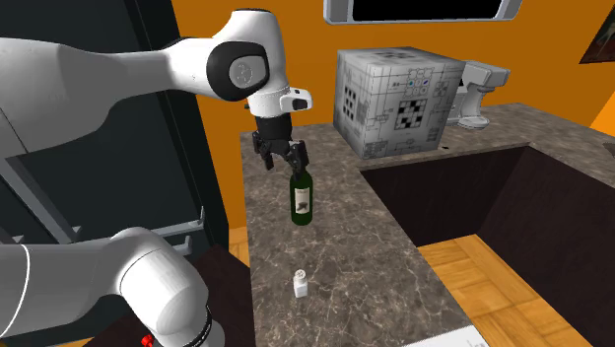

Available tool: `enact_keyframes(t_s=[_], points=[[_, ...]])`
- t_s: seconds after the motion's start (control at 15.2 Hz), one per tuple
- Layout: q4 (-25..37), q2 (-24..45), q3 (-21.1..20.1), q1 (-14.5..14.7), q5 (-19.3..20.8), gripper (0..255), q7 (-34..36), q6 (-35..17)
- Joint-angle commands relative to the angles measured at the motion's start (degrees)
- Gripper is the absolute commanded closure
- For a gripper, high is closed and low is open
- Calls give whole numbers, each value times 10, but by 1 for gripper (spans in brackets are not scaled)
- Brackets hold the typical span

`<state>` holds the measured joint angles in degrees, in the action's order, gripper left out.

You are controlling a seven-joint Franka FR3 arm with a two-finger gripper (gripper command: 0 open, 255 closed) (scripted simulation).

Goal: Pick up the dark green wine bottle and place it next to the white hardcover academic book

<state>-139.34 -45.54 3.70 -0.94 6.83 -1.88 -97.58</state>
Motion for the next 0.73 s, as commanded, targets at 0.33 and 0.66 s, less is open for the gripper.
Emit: enact_keyframes(t_s=[0.33, 0.66], points=[[30, 97, -6, 22, -28, 0, 8, -69], [76, 196, -11, 43, -55, 0, 9, -126]])
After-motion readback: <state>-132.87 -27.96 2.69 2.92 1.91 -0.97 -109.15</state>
